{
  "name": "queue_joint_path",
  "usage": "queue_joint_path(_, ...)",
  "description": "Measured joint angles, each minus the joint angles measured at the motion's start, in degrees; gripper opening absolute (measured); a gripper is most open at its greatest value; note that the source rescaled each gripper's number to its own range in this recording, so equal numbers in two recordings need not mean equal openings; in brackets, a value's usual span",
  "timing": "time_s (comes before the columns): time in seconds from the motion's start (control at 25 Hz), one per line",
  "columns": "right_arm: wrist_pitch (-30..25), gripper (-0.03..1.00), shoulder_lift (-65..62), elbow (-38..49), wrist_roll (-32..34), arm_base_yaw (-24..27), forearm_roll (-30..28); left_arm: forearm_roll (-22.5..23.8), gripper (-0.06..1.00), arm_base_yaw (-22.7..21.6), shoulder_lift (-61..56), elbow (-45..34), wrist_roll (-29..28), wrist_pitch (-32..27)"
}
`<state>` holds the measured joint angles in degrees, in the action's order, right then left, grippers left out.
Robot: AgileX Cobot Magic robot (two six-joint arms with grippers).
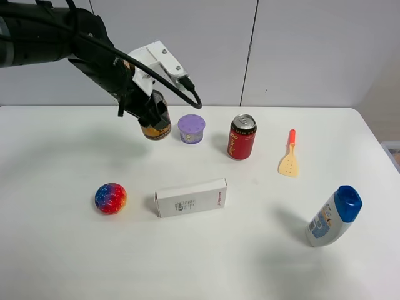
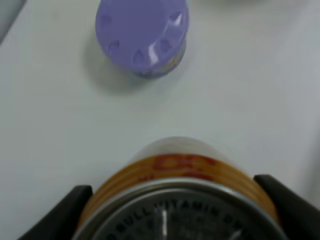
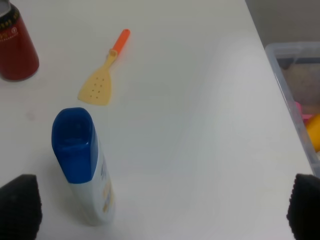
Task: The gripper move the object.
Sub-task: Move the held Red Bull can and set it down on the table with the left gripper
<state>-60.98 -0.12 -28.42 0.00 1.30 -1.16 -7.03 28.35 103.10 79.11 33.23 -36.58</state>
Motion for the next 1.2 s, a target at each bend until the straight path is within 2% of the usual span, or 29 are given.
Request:
queue_joint_path(0.12,0.0,1.0,0.0,0.0,0.0,0.0,0.0,0.0,0.02,5.78,-2.02,0.2,-1.58,-1.5)
queue_joint_path(0.16,0.0,1.0,0.0,0.0,0.0,0.0,0.0,0.0,0.02,5.78,-2.02,0.2,-1.58,-1.5)
queue_joint_path(0.36,0.0,1.0,0.0,0.0,0.0,0.0,0.0,0.0,0.02,11.46,-1.96,1.96,-5.66,-2.69)
queue_joint_path(0.52,0.0,1.0,0.0,0.0,0.0,0.0,0.0,0.0,0.02,14.58,-0.93,5.91,-7.39,-2.79)
queue_joint_path(0.68,0.0,1.0,0.0,0.0,0.0,0.0,0.0,0.0,0.02,16.36,3.75,12.98,-7.61,-5.72)
queue_joint_path(0.96,0.0,1.0,0.0,0.0,0.0,0.0,0.0,-0.09,0.02,18.66,15.84,30.02,-7.73,-11.95)
queue_joint_path(1.2,0.0,1.0,0.0,0.0,0.0,0.0,0.0,-2.14,0.02,19.31,26.29,43.93,-7.68,-18.05)
